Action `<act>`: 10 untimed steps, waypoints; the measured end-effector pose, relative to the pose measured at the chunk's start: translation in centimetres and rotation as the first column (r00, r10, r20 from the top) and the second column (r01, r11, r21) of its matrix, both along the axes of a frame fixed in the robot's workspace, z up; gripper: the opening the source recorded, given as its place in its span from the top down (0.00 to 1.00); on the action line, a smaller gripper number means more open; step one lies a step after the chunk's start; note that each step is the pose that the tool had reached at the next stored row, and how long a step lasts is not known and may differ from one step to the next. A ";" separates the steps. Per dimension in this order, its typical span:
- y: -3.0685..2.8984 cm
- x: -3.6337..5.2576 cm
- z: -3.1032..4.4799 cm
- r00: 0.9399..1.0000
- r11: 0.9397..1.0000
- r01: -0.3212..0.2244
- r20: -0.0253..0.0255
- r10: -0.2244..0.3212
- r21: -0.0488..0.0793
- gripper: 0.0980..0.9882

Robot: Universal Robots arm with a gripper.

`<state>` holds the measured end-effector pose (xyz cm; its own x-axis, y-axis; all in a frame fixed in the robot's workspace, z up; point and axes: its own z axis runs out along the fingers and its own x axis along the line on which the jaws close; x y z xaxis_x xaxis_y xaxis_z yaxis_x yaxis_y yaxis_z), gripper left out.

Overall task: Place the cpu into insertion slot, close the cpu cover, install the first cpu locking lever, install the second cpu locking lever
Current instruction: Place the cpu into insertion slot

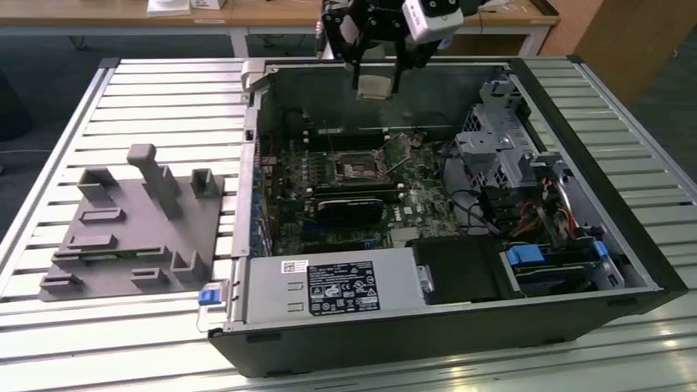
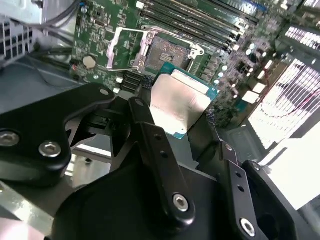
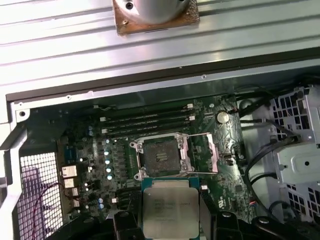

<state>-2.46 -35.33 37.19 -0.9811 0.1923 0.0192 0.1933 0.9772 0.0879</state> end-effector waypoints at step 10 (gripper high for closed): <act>0.00 0.00 -0.25 0.984 0.984 0.181 0.000 -0.181 0.000 0.50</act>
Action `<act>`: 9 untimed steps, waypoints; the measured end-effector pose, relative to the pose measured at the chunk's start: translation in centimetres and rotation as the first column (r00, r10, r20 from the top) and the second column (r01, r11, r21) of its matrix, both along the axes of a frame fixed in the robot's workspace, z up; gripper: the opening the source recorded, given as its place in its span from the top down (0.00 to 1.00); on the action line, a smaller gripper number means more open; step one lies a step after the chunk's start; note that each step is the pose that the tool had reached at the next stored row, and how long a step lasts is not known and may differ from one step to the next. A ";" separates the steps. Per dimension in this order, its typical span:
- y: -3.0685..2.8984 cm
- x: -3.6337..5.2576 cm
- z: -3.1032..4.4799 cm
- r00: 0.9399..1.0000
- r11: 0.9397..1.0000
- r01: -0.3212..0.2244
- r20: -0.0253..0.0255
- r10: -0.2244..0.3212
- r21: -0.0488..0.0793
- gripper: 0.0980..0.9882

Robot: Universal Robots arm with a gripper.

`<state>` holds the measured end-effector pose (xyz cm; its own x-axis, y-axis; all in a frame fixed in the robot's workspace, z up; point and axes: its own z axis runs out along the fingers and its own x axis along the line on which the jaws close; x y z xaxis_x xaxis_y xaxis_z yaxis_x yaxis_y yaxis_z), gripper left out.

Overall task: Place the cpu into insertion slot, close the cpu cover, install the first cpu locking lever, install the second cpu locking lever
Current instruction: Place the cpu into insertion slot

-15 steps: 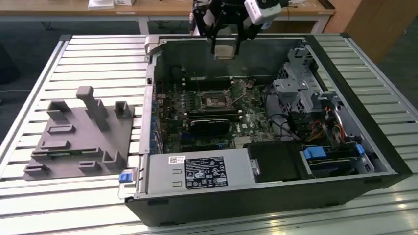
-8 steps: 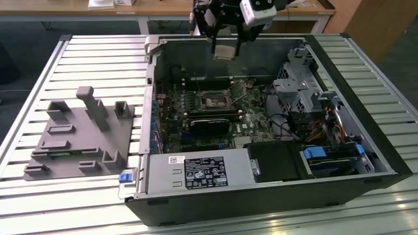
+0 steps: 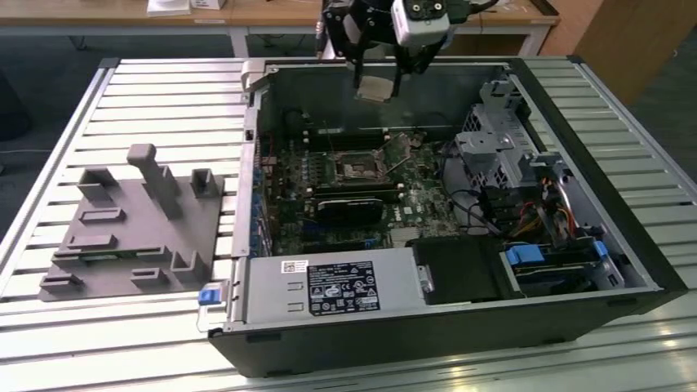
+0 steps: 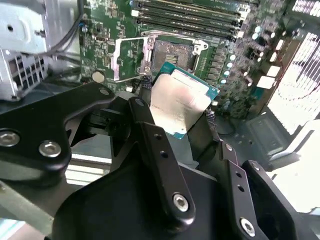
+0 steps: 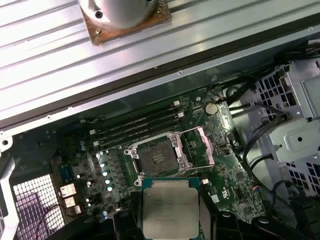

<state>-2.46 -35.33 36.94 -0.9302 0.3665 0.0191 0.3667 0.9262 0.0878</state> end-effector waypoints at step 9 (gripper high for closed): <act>0.00 -0.07 -0.25 0.991 0.991 0.135 0.000 -0.135 0.000 0.50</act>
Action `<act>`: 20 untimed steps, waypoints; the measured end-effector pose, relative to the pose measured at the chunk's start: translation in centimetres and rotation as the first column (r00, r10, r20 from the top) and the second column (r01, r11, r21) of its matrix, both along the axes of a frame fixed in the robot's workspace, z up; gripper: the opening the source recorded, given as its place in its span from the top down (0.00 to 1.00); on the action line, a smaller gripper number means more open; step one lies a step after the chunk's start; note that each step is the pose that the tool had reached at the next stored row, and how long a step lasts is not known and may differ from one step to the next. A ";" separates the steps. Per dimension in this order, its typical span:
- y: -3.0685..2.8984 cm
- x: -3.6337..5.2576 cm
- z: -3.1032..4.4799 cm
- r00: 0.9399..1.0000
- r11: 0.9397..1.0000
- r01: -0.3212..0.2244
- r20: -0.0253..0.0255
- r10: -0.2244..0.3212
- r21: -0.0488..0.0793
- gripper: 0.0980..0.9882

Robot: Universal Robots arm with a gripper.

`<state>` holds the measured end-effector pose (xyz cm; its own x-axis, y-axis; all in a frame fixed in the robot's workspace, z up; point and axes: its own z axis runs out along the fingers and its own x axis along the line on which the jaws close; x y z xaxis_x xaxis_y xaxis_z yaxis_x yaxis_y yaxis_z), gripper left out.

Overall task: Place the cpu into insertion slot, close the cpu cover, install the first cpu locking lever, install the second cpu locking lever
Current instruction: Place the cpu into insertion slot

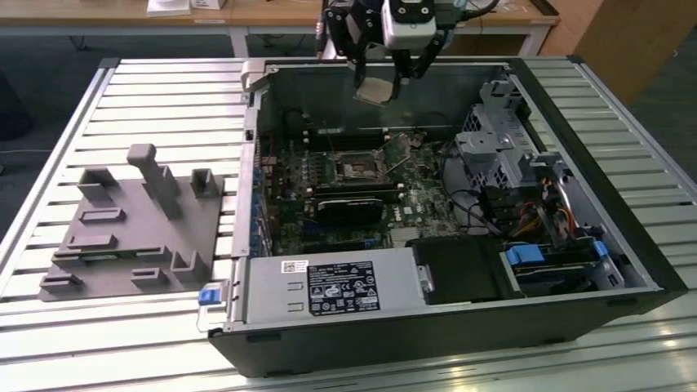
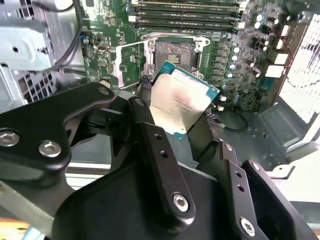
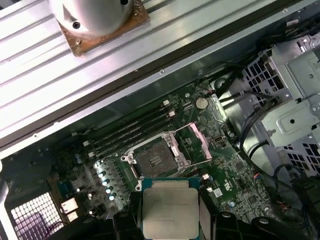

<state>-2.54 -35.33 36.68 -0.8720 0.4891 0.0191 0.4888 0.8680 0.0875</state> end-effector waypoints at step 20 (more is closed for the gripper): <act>0.00 -0.42 -0.36 0.985 0.985 0.173 0.000 -0.173 0.000 0.50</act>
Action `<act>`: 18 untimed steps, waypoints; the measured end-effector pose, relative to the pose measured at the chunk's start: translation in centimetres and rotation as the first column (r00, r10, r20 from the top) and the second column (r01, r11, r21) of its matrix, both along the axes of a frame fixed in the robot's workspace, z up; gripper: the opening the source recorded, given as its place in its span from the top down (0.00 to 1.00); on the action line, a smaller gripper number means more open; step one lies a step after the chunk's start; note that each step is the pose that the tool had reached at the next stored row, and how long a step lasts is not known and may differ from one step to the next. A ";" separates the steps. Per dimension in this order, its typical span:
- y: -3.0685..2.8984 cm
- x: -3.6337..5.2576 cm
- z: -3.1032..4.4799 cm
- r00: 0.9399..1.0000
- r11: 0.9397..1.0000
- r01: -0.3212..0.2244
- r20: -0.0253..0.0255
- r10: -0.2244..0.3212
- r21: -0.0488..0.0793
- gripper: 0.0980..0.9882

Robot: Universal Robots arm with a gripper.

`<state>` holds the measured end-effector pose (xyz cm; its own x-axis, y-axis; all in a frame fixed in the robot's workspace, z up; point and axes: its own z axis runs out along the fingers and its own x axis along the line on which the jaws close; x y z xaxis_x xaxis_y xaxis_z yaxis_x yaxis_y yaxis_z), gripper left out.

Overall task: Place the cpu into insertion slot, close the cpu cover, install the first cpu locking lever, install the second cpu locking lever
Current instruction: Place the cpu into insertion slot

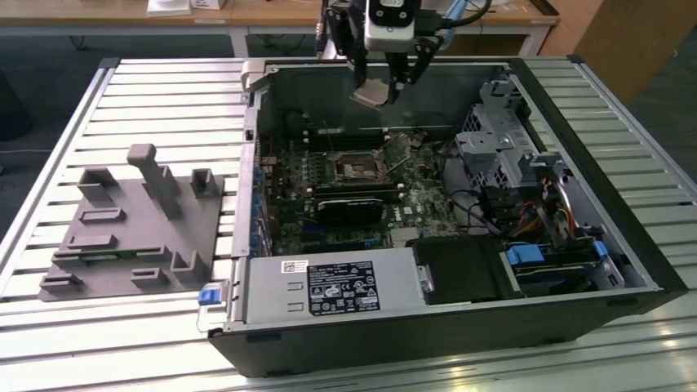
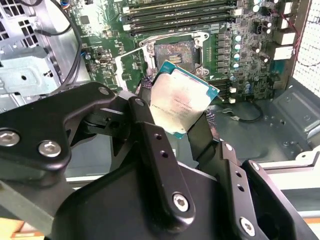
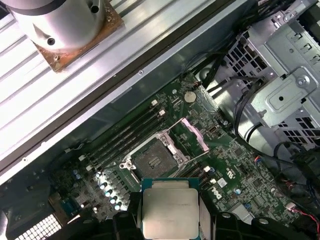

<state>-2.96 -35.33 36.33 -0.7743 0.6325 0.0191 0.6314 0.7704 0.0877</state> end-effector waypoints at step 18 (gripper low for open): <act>0.00 -0.08 -0.29 0.993 0.993 0.118 0.000 -0.118 0.000 0.50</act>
